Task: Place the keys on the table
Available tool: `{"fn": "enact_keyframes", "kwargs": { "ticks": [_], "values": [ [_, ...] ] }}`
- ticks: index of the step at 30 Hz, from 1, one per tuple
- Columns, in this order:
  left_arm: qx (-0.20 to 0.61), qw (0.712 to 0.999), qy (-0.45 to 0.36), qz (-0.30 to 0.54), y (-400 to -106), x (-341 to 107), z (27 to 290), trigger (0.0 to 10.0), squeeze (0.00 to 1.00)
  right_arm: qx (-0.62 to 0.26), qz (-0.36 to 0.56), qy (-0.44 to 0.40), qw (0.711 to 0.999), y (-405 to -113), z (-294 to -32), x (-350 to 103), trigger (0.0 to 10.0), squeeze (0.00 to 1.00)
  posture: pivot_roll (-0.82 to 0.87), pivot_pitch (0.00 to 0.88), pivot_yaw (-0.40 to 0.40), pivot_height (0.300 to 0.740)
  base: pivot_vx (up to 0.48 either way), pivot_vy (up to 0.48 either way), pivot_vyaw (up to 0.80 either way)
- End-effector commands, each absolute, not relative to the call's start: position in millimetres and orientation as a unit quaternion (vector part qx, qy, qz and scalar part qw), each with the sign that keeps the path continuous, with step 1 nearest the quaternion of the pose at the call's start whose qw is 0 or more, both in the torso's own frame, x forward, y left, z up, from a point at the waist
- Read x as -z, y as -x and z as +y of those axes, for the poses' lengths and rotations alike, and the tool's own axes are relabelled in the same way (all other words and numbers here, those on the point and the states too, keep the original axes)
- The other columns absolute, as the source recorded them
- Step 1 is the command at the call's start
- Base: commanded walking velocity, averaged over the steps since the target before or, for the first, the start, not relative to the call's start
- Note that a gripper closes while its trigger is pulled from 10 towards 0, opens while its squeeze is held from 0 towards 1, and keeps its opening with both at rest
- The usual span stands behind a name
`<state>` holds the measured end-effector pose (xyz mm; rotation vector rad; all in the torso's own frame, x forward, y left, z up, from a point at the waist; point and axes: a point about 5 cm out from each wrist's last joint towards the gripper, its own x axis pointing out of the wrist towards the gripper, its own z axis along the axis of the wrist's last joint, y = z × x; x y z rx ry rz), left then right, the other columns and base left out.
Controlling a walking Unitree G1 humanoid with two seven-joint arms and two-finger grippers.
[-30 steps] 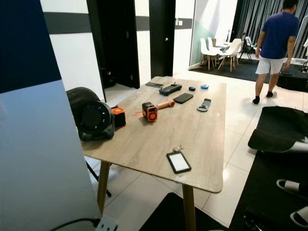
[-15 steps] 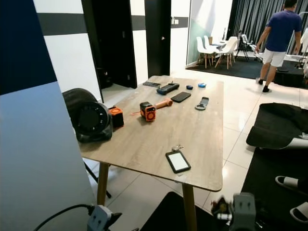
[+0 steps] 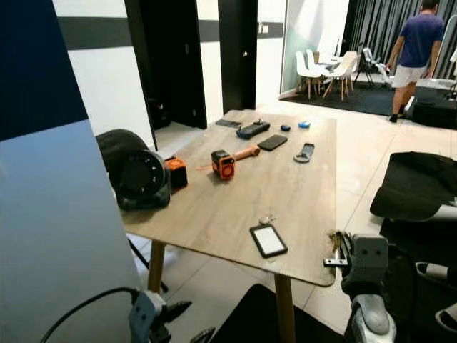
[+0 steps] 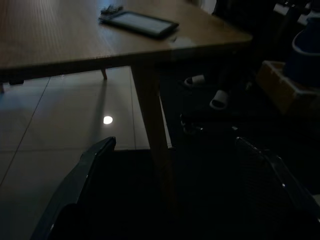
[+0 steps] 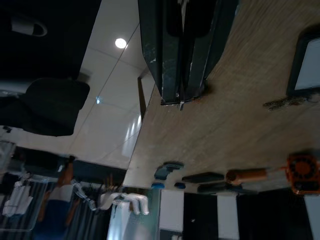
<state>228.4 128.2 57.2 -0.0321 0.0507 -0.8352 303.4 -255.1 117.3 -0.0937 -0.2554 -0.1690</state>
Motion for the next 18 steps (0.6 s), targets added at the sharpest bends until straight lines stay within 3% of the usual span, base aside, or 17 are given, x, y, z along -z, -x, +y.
{"fn": "enact_keyframes", "kwargs": {
  "ticks": [1, 5, 10, 18],
  "values": [
    [0.41, 0.912, 0.006, 0.027, -229, -60, 130, 10.0, 0.0, 0.103, -0.151, 0.04, 0.982, -305, -259, -130, 10.0, 0.0, 0.05, 0.009, 0.012, 0.74, 0.0, 0.0, 0.0],
    [0.411, 0.911, 0.006, 0.024, -232, -65, 129, 10.0, 0.0, 0.11, -0.157, 0.039, 0.981, -309, -262, -138, 10.0, 0.0, 0.05, 0.009, 0.014, 0.74, 0.0, 0.0, 0.0],
    [0.431, 0.902, 0.004, 0.015, -239, -79, 123, 10.0, 0.0, 0.11, -0.12, 0.023, 0.986, -335, -266, -154, 10.0, 0.0, 0.04, 0.008, 0.02, 0.74, 0.0, 0.0, 0.0],
    [0.425, 0.905, 0.001, -0.008, -249, -93, 115, 10.0, 0.0, 0.075, -0.086, 0.026, 0.993, -357, -253, -159, 10.0, 0.0, 0.05, 0.005, -0.005, 0.74, 0.0, 0.0, 0.0]
  ]
}}
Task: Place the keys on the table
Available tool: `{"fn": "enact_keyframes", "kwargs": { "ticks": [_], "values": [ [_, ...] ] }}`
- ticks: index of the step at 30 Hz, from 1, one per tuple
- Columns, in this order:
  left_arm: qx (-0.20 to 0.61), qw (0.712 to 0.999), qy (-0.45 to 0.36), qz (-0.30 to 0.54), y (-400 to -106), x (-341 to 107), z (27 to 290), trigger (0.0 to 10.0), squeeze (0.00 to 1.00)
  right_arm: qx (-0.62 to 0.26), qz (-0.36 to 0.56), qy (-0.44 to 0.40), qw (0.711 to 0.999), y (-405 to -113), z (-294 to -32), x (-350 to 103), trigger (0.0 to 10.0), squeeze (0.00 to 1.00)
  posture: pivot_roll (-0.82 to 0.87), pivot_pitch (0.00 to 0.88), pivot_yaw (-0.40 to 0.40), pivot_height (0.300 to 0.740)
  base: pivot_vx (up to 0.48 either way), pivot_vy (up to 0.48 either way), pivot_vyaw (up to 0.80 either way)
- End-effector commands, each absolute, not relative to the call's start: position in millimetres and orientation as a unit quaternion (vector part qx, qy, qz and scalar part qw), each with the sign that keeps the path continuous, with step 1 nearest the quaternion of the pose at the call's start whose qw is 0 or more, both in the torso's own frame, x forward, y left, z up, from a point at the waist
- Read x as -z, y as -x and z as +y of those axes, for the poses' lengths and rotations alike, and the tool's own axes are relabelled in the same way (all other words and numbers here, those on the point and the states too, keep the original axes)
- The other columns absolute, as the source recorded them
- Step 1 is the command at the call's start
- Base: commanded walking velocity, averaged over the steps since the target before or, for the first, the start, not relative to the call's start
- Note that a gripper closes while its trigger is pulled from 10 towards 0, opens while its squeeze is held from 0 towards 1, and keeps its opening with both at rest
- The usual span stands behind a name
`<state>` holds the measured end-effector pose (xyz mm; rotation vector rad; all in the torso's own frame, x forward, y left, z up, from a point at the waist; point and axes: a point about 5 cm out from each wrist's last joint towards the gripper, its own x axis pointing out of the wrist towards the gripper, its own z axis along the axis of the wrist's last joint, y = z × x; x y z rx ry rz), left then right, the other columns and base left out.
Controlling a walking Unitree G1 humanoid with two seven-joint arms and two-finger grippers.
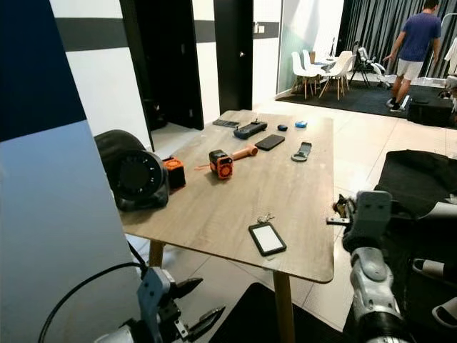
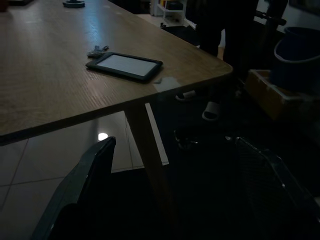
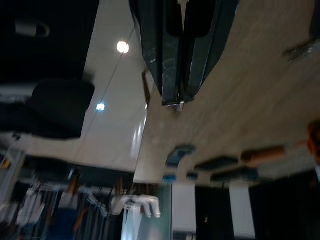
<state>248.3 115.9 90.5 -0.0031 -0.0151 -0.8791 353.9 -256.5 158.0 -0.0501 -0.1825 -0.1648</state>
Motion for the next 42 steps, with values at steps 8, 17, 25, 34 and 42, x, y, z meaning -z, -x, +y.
{"fn": "enact_keyframes", "kwargs": {
  "ticks": [8, 17, 25, 34, 42],
  "values": [
    [0.418, 0.908, 0.002, -0.021, -256, -104, 111, 10.0, 0.0, 0.056, -0.074, 0.012, 0.996, -366, -241, -163, 10.0, 0.0, 0.05, 0.016, -0.015, 0.74, 0.0, 0.0, 0.0],
    [0.405, 0.914, 0.004, -0.038, -264, -115, 112, 10.0, 0.0, 0.048, -0.066, 0.003, 0.997, -375, -239, -169, 10.0, 0.0, 0.04, 0.022, -0.016, 0.74, 0.0, 0.0, 0.0],
    [0.403, 0.914, 0.0, -0.04, -266, -118, 113, 10.0, 0.0, 0.044, -0.063, -0.001, 0.997, -378, -237, -170, 10.0, 0.0, 0.04, 0.021, -0.018, 0.74, 0.0, 0.0, 0.0],
    [0.398, 0.916, -0.005, -0.051, -268, -123, 108, 10.0, 0.0, -0.016, -0.065, 0.012, 0.998, -388, -212, -178, 10.0, 0.0, 0.04, 0.024, -0.023, 0.74, 0.0, 0.0, 0.0],
    [0.398, 0.916, -0.004, -0.054, -269, -125, 107, 10.0, 0.0, -0.03, -0.065, 0.014, 0.997, -392, -203, -181, 10.0, 0.0, 0.03, 0.024, -0.025, 0.74, 0.0, 0.0, 0.0]
  ]
}}
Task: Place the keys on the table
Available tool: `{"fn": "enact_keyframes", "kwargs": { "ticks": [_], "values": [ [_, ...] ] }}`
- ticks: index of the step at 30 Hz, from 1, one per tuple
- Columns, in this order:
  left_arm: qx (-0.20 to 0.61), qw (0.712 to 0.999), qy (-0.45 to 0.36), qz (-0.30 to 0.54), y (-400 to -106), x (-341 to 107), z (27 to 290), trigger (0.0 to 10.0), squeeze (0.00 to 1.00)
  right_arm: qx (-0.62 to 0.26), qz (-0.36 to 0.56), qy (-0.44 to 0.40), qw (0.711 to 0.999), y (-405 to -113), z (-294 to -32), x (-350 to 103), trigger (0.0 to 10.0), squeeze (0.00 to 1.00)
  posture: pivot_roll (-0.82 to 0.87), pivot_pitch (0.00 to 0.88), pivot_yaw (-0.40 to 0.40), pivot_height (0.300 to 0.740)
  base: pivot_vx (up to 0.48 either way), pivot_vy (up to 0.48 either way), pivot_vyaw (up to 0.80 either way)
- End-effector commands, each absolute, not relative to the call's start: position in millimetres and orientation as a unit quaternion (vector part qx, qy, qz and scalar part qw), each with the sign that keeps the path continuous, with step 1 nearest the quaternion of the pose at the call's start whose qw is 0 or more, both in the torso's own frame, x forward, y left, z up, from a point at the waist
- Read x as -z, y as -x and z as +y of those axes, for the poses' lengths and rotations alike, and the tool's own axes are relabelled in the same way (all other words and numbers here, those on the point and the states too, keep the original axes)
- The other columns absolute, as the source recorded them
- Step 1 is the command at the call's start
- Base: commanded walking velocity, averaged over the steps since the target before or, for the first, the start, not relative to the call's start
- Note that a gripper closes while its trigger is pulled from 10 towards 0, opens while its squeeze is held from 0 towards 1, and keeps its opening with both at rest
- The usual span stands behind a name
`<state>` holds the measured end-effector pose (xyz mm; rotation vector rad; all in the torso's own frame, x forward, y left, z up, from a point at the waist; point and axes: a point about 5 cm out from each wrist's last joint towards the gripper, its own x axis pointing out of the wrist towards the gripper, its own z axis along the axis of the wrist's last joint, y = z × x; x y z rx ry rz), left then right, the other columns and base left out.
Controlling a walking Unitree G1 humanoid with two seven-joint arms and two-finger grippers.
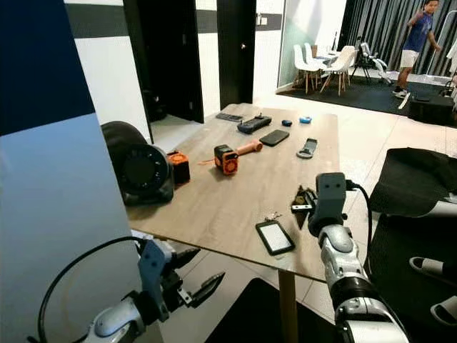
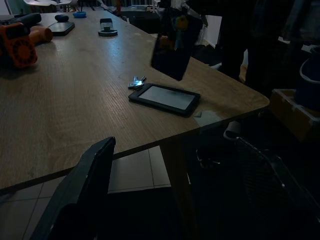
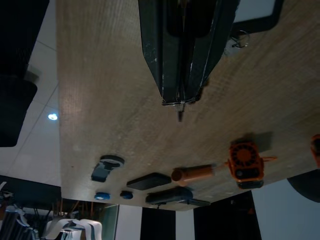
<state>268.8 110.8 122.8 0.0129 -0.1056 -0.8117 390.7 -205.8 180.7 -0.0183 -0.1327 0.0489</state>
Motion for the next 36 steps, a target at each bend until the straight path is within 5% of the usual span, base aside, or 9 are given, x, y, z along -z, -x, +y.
{"fn": "enact_keyframes", "kwargs": {
  "ticks": [1, 36],
  "values": [
    [0.398, 0.916, -0.005, -0.055, -269, -125, 107, 10.0, 0.0, -0.031, -0.066, 0.014, 0.997, -392, -202, -182, 10.0, 0.0, 0.03, 0.022, -0.025, 0.74, 0.0, 0.0, 0.0],
    [0.373, 0.925, -0.011, -0.067, -275, -134, 114, 10.0, 0.0, -0.054, -0.063, 0.005, 0.997, -396, -188, -182, 10.0, 0.0, 0.06, 0.028, -0.034, 0.74, 0.0, 0.0, 0.0]
  ]
}}
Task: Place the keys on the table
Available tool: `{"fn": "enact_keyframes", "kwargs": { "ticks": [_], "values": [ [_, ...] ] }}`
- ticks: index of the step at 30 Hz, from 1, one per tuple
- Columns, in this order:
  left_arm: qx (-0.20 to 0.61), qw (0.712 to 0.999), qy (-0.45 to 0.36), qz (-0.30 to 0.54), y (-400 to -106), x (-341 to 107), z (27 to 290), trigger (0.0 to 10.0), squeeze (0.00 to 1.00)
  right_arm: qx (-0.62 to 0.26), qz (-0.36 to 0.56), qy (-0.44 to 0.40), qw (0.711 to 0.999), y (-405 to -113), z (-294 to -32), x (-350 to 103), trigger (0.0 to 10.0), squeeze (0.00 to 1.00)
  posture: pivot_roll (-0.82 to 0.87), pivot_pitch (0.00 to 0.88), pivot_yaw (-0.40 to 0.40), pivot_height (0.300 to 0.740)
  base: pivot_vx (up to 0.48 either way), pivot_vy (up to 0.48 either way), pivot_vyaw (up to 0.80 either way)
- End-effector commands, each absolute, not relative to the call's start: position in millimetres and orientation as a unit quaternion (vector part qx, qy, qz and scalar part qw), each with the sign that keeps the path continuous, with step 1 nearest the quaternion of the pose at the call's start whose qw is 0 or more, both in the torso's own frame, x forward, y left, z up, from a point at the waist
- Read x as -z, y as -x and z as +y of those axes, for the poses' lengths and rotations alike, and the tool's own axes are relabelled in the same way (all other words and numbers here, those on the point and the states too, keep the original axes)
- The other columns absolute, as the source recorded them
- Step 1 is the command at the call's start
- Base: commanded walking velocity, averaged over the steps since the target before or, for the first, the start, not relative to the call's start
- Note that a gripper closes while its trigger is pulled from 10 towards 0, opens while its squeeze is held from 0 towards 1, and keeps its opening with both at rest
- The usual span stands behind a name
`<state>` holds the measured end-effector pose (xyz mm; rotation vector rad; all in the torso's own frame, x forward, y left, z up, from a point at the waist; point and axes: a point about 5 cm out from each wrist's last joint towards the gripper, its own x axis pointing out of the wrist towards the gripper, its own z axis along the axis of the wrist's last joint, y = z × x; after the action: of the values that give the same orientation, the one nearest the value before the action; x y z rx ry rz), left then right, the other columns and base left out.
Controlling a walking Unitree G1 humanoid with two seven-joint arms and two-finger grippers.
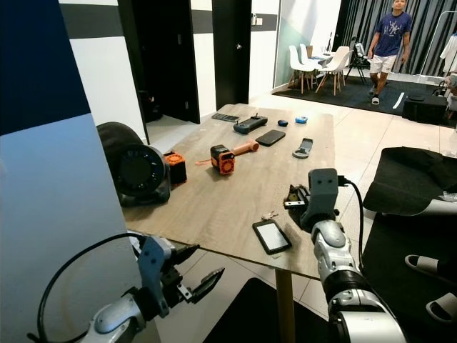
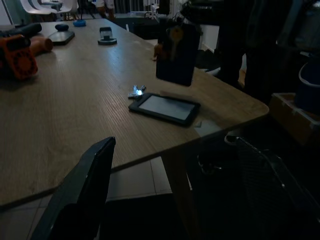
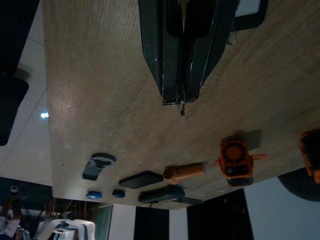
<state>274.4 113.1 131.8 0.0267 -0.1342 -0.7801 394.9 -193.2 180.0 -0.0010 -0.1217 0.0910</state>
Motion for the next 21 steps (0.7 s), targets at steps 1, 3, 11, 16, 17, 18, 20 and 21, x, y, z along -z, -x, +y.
{"fn": "enact_keyframes", "kwargs": {
  "ticks": [1, 3, 11, 16, 17, 18, 20, 21],
  "values": [
    [0.37, 0.926, -0.009, -0.069, -275, -134, 114, 10.0, 0.0, -0.056, -0.062, 0.006, 0.996, -396, -187, -181, 10.0, 0.0, 0.06, 0.028, -0.034, 0.74, 0.0, 0.0, 0.0],
    [0.369, 0.927, -0.007, -0.069, -273, -134, 114, 10.0, 0.0, -0.062, -0.061, 0.005, 0.996, -397, -184, -182, 10.0, 0.0, 0.06, 0.034, -0.035, 0.74, 0.0, 0.0, 0.0],
    [0.371, 0.926, -0.006, -0.064, -270, -131, 113, 10.0, 0.0, -0.1, -0.04, 0.011, 0.994, -398, -167, -175, 10.0, 0.0, 0.06, 0.035, -0.03, 0.74, 0.0, 0.0, 0.0],
    [0.372, 0.926, -0.008, -0.064, -272, -131, 112, 10.0, 0.0, -0.12, -0.024, 0.013, 0.992, -396, -156, -165, 10.0, 0.0, 0.07, 0.034, -0.028, 0.74, 0.0, 0.0, 0.0],
    [0.372, 0.926, -0.008, -0.064, -272, -131, 112, 10.0, 0.0, -0.12, -0.024, 0.013, 0.992, -396, -156, -165, 10.0, 0.0, 0.07, 0.034, -0.028, 0.74, 0.0, 0.0, 0.0],
    [0.372, 0.926, -0.008, -0.064, -272, -131, 112, 10.0, 0.0, -0.12, -0.024, 0.013, 0.992, -396, -156, -165, 10.0, 0.0, 0.07, 0.034, -0.028, 0.74, 0.0, 0.0, 0.0],
    [0.375, 0.925, -0.008, -0.063, -271, -131, 112, 10.0, 0.0, -0.13, -0.02, 0.016, 0.991, -395, -153, -163, 10.0, 0.0, 0.07, 0.033, -0.025, 0.74, 0.0, 0.0, 0.0],
    [0.376, 0.924, -0.009, -0.062, -270, -131, 112, 10.0, 0.0, -0.133, -0.019, 0.018, 0.991, -394, -151, -162, 10.0, 0.0, 0.07, 0.033, -0.025, 0.74, 0.0, 0.0, 0.0]
  ]
}}
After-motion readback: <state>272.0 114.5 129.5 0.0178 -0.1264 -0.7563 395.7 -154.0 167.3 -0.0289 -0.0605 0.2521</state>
